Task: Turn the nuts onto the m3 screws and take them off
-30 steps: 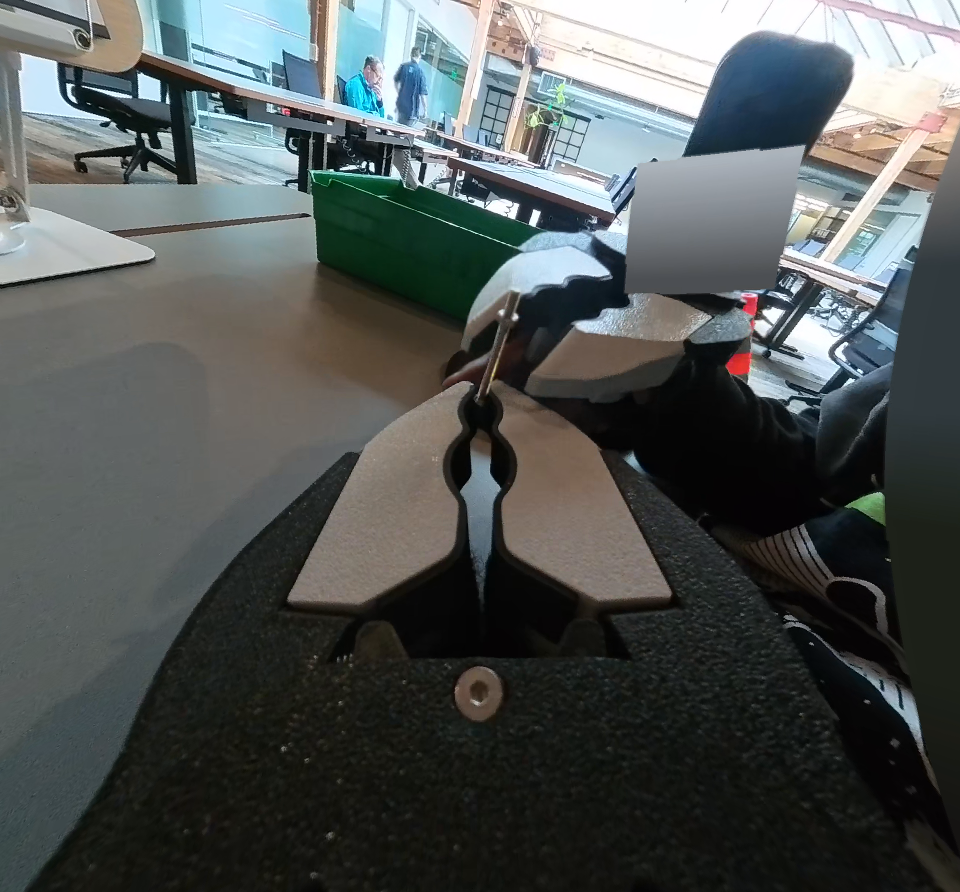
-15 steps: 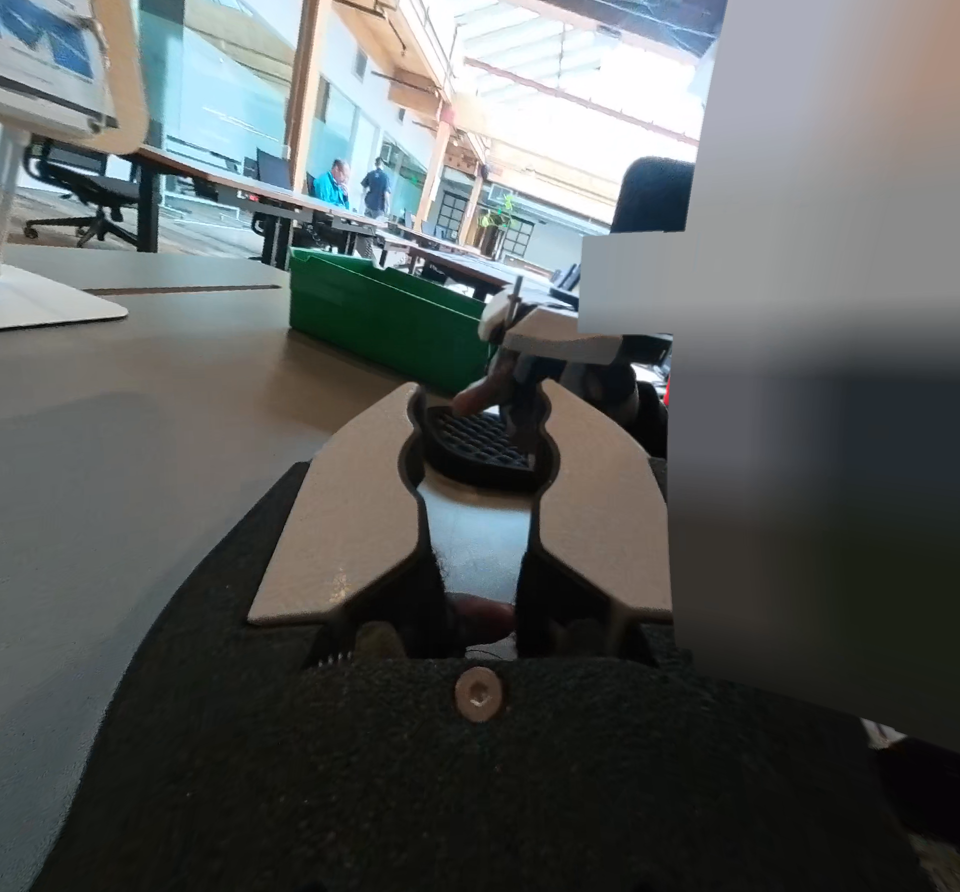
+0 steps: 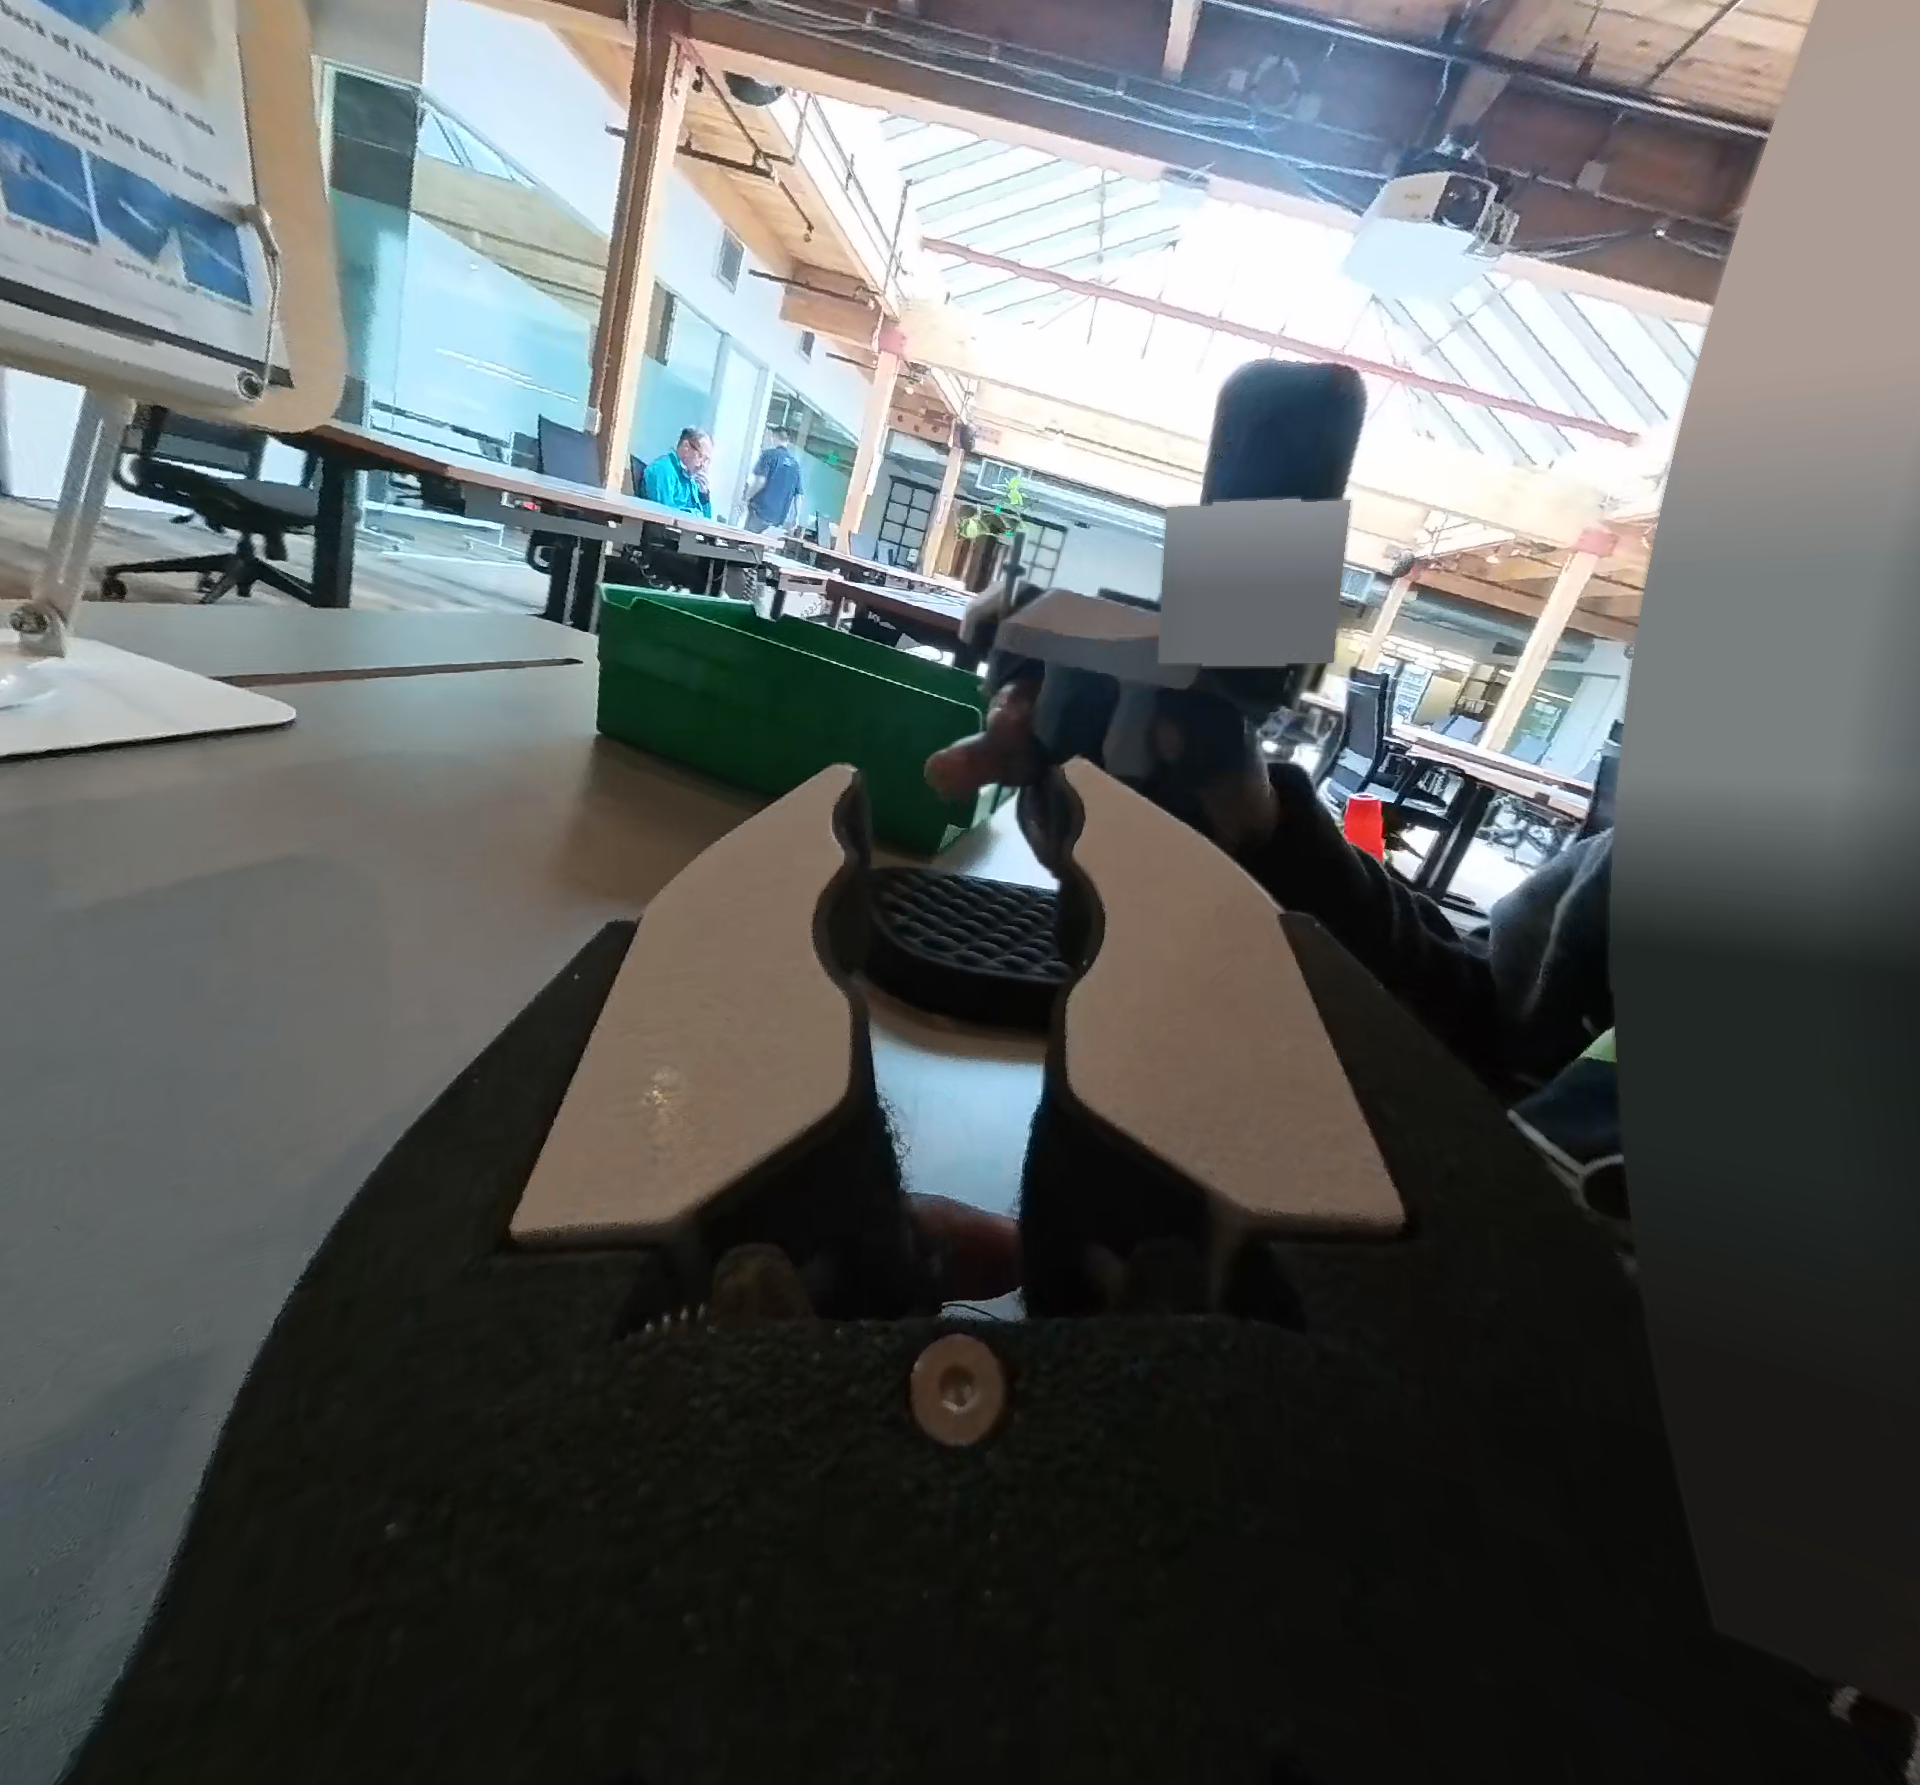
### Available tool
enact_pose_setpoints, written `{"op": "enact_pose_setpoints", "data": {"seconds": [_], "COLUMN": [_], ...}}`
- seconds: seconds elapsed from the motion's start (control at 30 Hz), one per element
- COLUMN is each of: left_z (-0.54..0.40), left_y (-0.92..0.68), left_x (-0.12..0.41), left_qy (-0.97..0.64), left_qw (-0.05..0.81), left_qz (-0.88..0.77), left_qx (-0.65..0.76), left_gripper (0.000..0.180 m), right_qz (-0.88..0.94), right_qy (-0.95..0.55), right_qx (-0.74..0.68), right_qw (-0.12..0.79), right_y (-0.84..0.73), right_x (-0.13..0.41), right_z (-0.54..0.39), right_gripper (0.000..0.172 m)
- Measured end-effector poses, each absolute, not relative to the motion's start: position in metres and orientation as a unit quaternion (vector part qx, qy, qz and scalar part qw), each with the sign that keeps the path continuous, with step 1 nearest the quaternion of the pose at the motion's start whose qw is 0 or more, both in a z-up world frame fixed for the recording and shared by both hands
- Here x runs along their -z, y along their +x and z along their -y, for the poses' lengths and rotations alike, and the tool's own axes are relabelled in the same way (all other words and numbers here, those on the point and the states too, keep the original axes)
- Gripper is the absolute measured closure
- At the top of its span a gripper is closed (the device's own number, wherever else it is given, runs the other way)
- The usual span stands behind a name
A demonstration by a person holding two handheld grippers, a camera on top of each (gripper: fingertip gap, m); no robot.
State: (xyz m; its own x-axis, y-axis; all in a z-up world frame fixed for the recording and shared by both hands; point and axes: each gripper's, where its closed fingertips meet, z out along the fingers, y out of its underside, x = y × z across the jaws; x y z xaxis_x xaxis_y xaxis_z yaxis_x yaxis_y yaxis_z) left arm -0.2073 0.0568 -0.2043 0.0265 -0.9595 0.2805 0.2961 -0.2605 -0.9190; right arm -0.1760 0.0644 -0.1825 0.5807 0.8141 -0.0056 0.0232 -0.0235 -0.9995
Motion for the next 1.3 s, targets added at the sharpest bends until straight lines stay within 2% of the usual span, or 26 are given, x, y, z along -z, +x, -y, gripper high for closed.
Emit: {"op": "enact_pose_setpoints", "data": {"seconds": [0.23, 0.4, 0.57, 0.73, 0.9, 1.03, 1.3], "left_z": [-0.062, -0.064, -0.063, -0.062, -0.061, -0.061, -0.061], "left_y": [-0.209, -0.208, -0.207, -0.204, -0.203, -0.202, -0.201], "left_x": [0.205, 0.206, 0.206, 0.208, 0.208, 0.209, 0.21], "left_qy": [-0.511, -0.515, -0.519, -0.523, -0.524, -0.526, -0.529], "left_qw": [0.504, 0.502, 0.507, 0.508, 0.509, 0.51, 0.509], "left_qz": [-0.314, -0.311, -0.318, -0.328, -0.333, -0.335, -0.34], "left_qx": [0.621, 0.621, 0.611, 0.601, 0.596, 0.592, 0.588], "left_gripper": [0.15, 0.15, 0.149, 0.149, 0.149, 0.15, 0.149], "right_qz": [0.285, 0.224, 0.14, 0.051, 0.017, 0.005, -0.009], "right_qy": [-0.669, -0.751, -0.87, -0.955, -0.985, -0.993, -0.995], "right_qx": [-0.248, -0.144, -0.07, -0.021, -0.009, -0.01, -0.011], "right_qw": [0.64, 0.605, 0.467, 0.292, 0.17, 0.121, 0.103], "right_y": [-0.108, 0.006, 0.135, 0.226, 0.258, 0.268, 0.274], "right_x": [0.165, 0.158, 0.183, 0.247, 0.305, 0.331, 0.344], "right_z": [-0.079, -0.106, -0.132, -0.149, -0.158, -0.162, -0.165], "right_gripper": [0.171, 0.171, 0.171, 0.171, 0.17, 0.17, 0.17]}}
